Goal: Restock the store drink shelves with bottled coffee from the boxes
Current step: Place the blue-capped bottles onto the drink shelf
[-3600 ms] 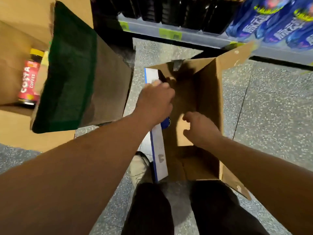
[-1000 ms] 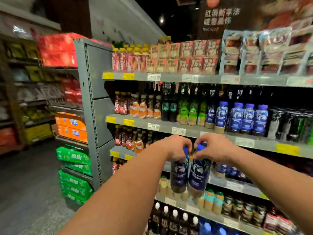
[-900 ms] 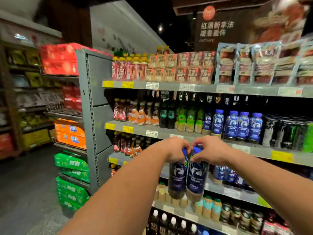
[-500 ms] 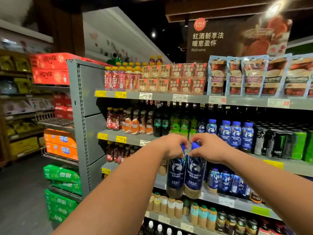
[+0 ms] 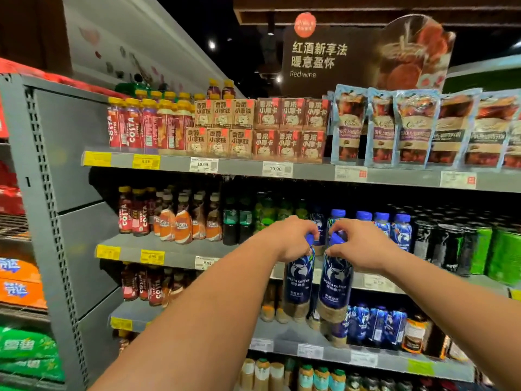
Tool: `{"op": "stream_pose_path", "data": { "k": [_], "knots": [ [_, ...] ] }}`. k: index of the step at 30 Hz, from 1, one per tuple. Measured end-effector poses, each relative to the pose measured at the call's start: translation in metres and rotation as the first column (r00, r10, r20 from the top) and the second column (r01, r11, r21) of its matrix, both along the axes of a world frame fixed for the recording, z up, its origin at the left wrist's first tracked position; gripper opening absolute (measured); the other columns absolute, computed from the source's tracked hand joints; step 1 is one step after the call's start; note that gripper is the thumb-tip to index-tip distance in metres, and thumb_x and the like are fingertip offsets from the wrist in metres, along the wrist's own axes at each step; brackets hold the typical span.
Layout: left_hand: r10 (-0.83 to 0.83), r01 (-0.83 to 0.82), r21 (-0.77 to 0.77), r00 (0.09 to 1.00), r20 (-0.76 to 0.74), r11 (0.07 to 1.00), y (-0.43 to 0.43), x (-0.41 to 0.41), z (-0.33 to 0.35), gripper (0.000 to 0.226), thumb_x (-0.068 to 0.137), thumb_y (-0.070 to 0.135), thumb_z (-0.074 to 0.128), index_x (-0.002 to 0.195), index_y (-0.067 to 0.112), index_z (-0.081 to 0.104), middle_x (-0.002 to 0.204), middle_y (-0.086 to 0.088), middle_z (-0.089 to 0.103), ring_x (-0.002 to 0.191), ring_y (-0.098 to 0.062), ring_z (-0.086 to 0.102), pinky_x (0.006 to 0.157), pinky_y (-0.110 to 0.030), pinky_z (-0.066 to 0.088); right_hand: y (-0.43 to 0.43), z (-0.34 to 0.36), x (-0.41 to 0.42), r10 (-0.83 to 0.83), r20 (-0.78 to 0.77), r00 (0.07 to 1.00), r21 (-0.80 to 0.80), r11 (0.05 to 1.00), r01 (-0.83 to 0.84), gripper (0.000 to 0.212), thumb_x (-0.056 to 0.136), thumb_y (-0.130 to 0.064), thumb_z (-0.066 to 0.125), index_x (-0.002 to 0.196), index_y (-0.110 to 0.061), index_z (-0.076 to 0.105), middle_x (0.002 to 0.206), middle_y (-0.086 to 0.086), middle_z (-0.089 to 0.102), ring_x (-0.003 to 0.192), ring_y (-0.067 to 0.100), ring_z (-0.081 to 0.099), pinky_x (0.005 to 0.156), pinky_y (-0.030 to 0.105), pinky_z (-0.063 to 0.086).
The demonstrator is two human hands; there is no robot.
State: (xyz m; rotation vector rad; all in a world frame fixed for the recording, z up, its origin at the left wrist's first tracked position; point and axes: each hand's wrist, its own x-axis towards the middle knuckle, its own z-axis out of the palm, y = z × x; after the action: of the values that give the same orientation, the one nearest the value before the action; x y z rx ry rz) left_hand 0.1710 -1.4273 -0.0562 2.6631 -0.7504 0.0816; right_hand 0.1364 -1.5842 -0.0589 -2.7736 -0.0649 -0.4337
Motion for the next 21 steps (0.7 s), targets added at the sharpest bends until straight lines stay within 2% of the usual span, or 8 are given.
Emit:
{"op": "stream_pose_path", "data": {
  "k": [5, 8, 10, 14, 19, 21],
  "knots": [
    [-0.017, 0.018, -0.012, 0.999, 0.028, 1.000, -0.012, 0.048, 0.001, 0.033, 0.091, 0.021, 0.059, 0.123, 0.026, 0.053, 0.118, -0.008, 0.044, 0.104, -0.031, 0.051, 0.079, -0.029, 0.036, -0.012, 0.004, 0.038, -0.081, 0.077, 0.994, 0.040, 0.996, 0.078, 0.038, 0.080, -0.030, 0.071, 0.115, -0.018, 0.060, 0.091, 0.002, 0.054, 0.085, 0.022, 0.051, 0.067, 0.028, 0.037],
    [-0.012, 0.013, -0.038, 0.999, 0.037, 0.999, -0.024, 0.071, 0.001, 0.033, 0.091, 0.018, 0.057, 0.122, 0.026, 0.053, 0.113, -0.006, 0.043, 0.097, -0.029, 0.053, 0.074, -0.030, 0.040, -0.024, 0.004, 0.060, -0.099, 0.097, 0.990, 0.033, 0.995, 0.096, 0.040, 0.081, -0.031, 0.069, 0.117, -0.019, 0.059, 0.098, 0.002, 0.056, 0.088, 0.022, 0.053, 0.069, 0.029, 0.039],
    [-0.004, 0.006, -0.052, 0.999, 0.043, 0.999, -0.035, 0.086, 0.001, 0.031, 0.091, 0.019, 0.056, 0.121, 0.026, 0.053, 0.114, -0.006, 0.043, 0.099, -0.030, 0.054, 0.075, -0.032, 0.043, -0.034, 0.005, 0.075, -0.100, 0.099, 0.990, 0.033, 0.995, 0.097, 0.040, 0.082, -0.032, 0.069, 0.118, -0.019, 0.059, 0.100, 0.003, 0.056, 0.088, 0.023, 0.053, 0.069, 0.028, 0.039],
    [0.044, -0.040, -0.057, 0.996, 0.075, 0.998, -0.054, 0.114, 0.005, 0.032, 0.093, 0.020, 0.054, 0.124, 0.026, 0.052, 0.118, -0.007, 0.043, 0.091, -0.026, 0.050, 0.075, -0.030, 0.038, -0.052, 0.007, 0.104, -0.063, 0.096, 0.993, 0.004, 0.998, 0.063, 0.042, 0.082, -0.033, 0.069, 0.120, -0.021, 0.058, 0.112, 0.005, 0.060, 0.099, 0.025, 0.056, 0.073, 0.028, 0.039],
    [0.093, -0.087, -0.054, 0.990, 0.108, 0.995, -0.074, 0.146, 0.005, 0.032, 0.094, 0.019, 0.052, 0.125, 0.027, 0.052, 0.120, -0.008, 0.043, 0.101, -0.031, 0.054, 0.081, -0.033, 0.041, -0.069, 0.008, 0.135, -0.035, 0.133, 0.991, -0.006, 0.999, 0.036, 0.044, 0.083, -0.034, 0.068, 0.124, -0.021, 0.057, 0.120, 0.007, 0.058, 0.110, 0.028, 0.053, 0.081, 0.031, 0.039],
    [0.093, -0.090, -0.040, 0.990, 0.103, 0.995, -0.079, 0.159, 0.002, 0.031, 0.094, 0.019, 0.052, 0.125, 0.027, 0.052, 0.122, -0.008, 0.043, 0.102, -0.032, 0.054, 0.081, -0.034, 0.042, -0.072, 0.005, 0.146, -0.028, 0.132, 0.991, 0.008, 1.000, 0.027, 0.044, 0.083, -0.033, 0.067, 0.124, -0.022, 0.056, 0.119, 0.007, 0.058, 0.109, 0.028, 0.053, 0.079, 0.030, 0.037]
  ]
}}
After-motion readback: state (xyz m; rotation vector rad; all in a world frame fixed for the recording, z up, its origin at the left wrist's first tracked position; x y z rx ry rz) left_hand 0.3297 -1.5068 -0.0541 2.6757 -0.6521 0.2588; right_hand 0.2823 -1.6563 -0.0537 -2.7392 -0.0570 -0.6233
